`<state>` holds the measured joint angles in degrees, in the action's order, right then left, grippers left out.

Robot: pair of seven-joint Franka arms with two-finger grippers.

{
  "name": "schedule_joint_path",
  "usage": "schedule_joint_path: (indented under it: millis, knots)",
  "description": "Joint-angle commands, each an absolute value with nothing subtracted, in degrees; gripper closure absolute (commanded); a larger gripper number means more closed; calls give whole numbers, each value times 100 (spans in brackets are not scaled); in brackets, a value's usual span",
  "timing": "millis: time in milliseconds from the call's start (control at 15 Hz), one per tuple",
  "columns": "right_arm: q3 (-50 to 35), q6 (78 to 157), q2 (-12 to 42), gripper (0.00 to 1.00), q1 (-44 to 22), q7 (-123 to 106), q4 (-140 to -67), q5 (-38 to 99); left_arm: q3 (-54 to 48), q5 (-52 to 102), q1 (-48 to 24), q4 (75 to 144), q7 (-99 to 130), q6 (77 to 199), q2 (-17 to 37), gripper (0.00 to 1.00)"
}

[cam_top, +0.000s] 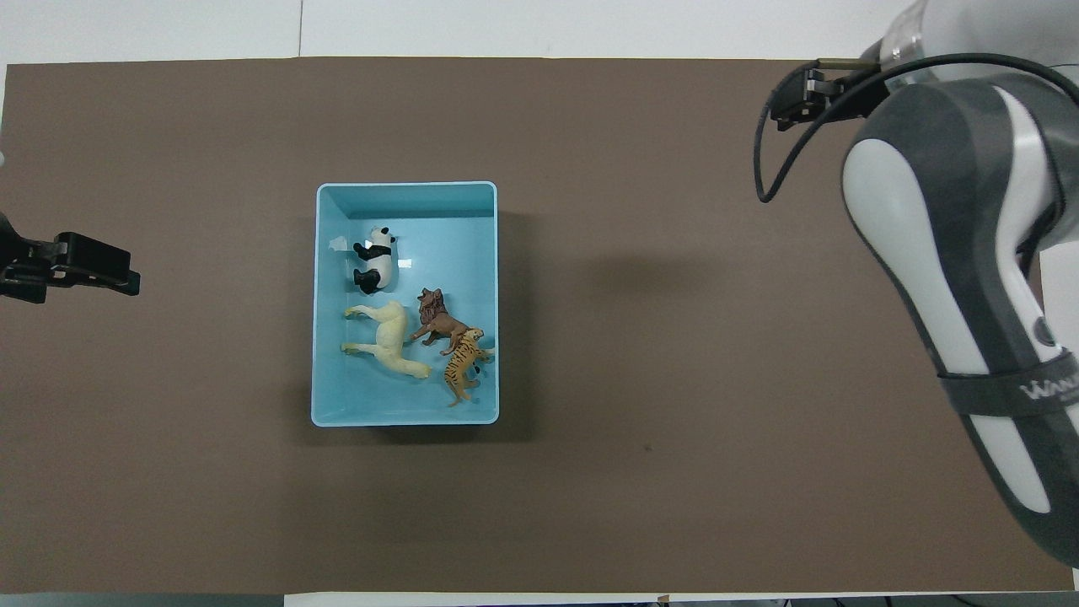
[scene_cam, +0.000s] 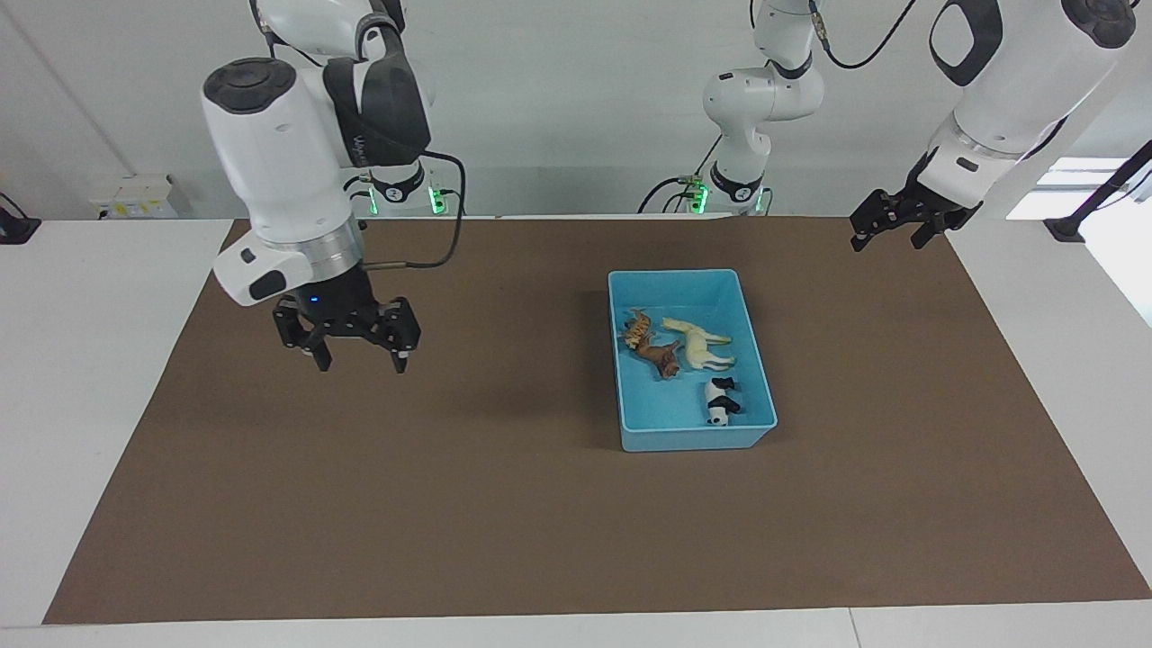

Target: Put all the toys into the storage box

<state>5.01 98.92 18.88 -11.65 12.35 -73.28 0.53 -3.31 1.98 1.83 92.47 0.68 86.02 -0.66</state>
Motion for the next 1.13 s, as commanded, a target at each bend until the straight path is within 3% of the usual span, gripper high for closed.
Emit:
schedule_joint_path:
  millis: [0, 133, 267, 533, 1067]
  knots:
    - [369, 9529, 882, 0, -871, 967, -8346, 97, -343, -78, -43, 9035, -79, 8315, -26, 0]
    - [230, 9544, 240, 0, -582, 932, -9189, 79, -404, -53, -44, 9166, -88, 8446, -88, 0]
    - [-270, 9458, -69, 0, 14, 512, -9465, 62, -404, -53, -44, 9167, -97, 8464, -79, 0]
    - [-431, 8931, -88, 0, 237, 387, -9440, 18, -378, -44, -26, 9289, -97, 8595, -97, 0]
    - [-431, 9105, -35, 0, 255, 439, -9334, -141, -404, -44, -62, 9334, -88, 8666, -97, 0]
